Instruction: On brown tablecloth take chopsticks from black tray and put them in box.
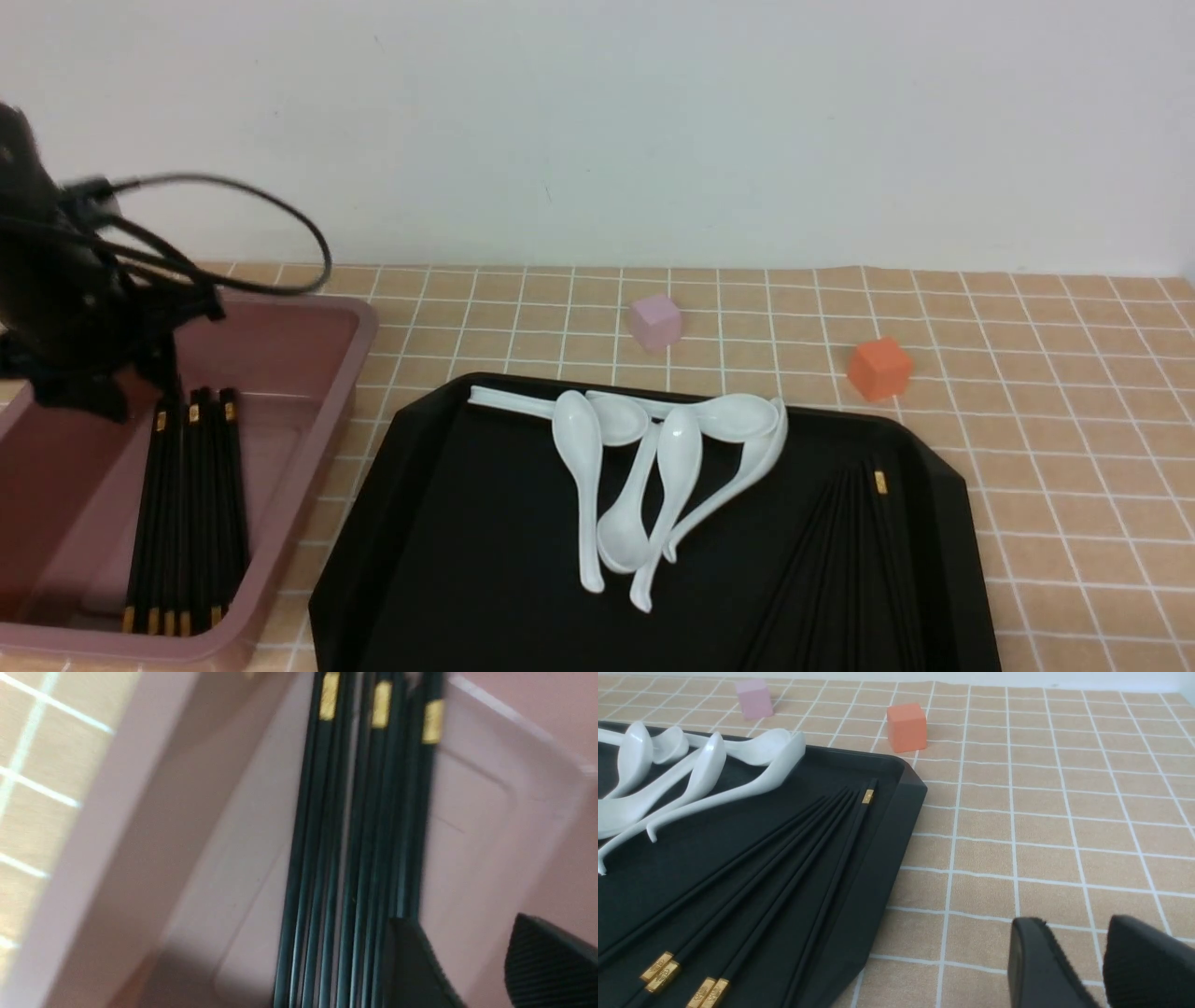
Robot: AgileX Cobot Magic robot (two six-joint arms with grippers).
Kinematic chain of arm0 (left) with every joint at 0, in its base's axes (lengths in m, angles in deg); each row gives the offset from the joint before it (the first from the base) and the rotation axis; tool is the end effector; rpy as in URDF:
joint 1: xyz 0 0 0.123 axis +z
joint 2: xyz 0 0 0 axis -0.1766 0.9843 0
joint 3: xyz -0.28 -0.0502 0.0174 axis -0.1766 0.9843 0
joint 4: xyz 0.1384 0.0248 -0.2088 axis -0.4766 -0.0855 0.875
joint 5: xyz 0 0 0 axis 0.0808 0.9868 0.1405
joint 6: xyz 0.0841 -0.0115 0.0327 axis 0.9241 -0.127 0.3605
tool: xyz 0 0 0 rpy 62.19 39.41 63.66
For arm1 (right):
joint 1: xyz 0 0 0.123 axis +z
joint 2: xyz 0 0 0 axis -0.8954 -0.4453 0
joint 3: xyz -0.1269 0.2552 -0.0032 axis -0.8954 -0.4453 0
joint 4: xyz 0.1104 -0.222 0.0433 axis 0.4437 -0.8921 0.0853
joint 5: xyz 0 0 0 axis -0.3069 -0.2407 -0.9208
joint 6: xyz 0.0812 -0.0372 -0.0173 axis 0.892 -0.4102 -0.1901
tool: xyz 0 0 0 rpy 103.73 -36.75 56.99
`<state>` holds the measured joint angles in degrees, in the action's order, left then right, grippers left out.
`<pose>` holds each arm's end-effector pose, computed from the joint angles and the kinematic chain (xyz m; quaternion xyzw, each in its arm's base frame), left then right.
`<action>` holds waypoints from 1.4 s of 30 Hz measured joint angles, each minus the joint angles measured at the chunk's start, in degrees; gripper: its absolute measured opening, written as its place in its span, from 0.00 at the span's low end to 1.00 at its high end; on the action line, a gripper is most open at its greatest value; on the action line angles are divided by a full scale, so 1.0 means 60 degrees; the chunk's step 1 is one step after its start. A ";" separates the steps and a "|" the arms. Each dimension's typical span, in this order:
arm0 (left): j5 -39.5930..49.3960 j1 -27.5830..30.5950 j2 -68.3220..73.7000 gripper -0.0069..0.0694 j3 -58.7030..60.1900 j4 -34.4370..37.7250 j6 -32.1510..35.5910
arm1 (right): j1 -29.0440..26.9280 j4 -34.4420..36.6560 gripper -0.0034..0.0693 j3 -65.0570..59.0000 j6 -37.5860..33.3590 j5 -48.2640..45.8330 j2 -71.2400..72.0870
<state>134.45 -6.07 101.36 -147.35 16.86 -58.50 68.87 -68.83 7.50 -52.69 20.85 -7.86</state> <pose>0.3569 0.0256 0.2713 -0.2047 0.9566 -0.0288 0.2054 0.0525 0.0042 0.1747 -0.0071 0.8008 0.0452 0.5972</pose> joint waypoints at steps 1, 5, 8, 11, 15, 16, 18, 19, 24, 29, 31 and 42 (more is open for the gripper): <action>0.0037 0.0000 0.0000 0.45 0.0000 0.0000 0.0000 | 0.0000 0.0000 0.38 0.0000 0.0000 0.0000 0.0000; 0.0988 0.0000 -0.1629 0.23 0.0024 0.0000 0.0675 | 0.0000 0.0000 0.38 0.0000 0.0000 0.0000 0.0000; 0.1463 0.0000 -0.3130 0.07 0.0508 0.0116 0.0884 | 0.0000 0.0000 0.38 0.0000 0.0000 0.0000 0.0000; 0.1433 0.0000 -0.4559 0.07 0.1421 0.0392 0.1041 | 0.0000 0.0000 0.38 0.0000 0.0000 0.0000 0.0000; 0.0703 0.0000 -0.7097 0.07 0.3525 0.1249 0.1565 | 0.0000 0.0000 0.38 0.0000 0.0000 0.0000 0.0000; 0.0411 0.0000 -0.7763 0.07 0.4110 0.1555 0.1845 | 0.0000 0.0000 0.38 0.0000 0.0000 0.0000 0.0000; -0.0153 0.0000 -0.9039 0.07 0.5259 0.2227 0.2503 | 0.0000 0.0000 0.38 0.0000 0.0000 0.0000 0.0000; -0.0339 0.0000 -0.9524 0.07 0.5689 0.2565 0.2745 | 0.0000 0.0000 0.38 0.0000 0.0000 0.0000 0.0000; -0.1485 0.0000 -1.1749 0.07 0.7797 0.3851 0.3344 | 0.0000 0.0000 0.38 0.0000 0.0000 0.0000 0.0000; -0.2657 0.0000 -1.3209 0.07 0.8929 0.4218 0.3344 | 0.0000 0.0000 0.38 0.0000 0.0000 0.0000 0.0000; -0.2709 0.0000 -1.3466 0.07 0.9138 0.4261 0.3344 | 0.0000 0.0000 0.38 0.0000 0.0000 0.0000 0.0000; -0.2855 0.0000 -1.3572 0.07 0.9438 0.3740 0.3395 | 0.0000 0.0000 0.38 0.0000 0.0000 0.0000 0.0000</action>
<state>117.32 -6.07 19.92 -90.72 39.30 -38.13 68.87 -68.83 7.50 -52.69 20.85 -7.86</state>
